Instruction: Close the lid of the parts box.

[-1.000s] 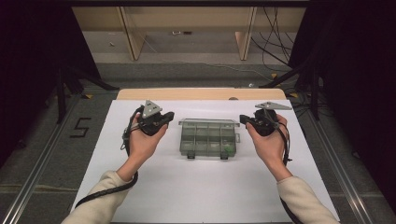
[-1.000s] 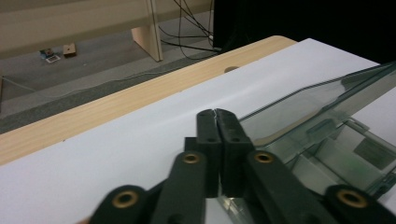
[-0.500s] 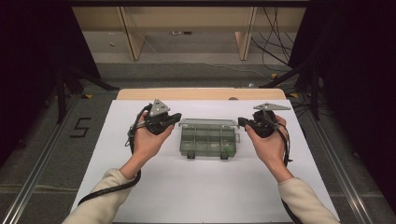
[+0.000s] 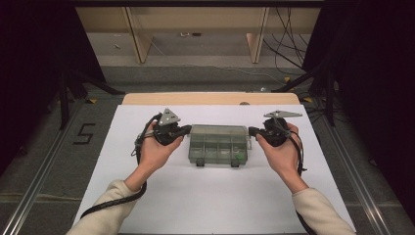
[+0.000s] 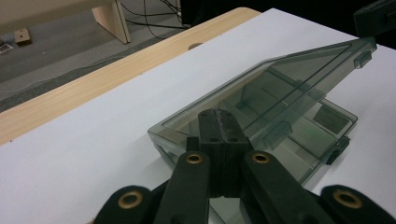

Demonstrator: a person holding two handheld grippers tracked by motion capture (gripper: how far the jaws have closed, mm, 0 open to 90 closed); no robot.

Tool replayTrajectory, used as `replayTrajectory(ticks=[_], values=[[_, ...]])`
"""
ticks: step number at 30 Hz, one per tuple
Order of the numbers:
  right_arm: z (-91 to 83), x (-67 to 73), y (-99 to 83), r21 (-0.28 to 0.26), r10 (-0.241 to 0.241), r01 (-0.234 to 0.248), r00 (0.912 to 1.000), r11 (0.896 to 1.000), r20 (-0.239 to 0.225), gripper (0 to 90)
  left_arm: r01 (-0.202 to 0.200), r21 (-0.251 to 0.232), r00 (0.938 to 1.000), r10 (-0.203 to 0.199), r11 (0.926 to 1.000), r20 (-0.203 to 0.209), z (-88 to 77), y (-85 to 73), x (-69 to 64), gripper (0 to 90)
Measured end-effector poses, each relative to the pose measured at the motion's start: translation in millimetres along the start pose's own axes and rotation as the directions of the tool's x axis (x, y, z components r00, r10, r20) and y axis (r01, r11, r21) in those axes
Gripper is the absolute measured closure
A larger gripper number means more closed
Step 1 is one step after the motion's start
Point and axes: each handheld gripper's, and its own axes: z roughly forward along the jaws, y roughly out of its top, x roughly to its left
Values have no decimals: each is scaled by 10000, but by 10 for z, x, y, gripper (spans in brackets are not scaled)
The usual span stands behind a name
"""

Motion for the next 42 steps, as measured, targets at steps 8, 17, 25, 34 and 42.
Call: replayTrajectory(ticks=[8,17,25,34,42], values=[[12,16,-44,294,-66,67,10000,9995,-64,900,-107,291,9999,105,9995,69,-4,-56,-19,899],[31,23,-84,544,-226,232,9997,9983,-109,900,-158,507,9994,142,9986,312,10,-134,-58,899],[60,31,-145,794,-257,270,9995,9965,-180,900,-60,623,9994,39,9980,338,30,-183,-102,899],[71,61,-194,1194,-33,50,9999,9928,-141,900,20,734,9991,-52,9973,428,48,-230,-136,899],[104,49,-231,1169,-267,282,9995,9927,-143,900,-144,888,9990,106,9959,430,41,-268,-136,899]])
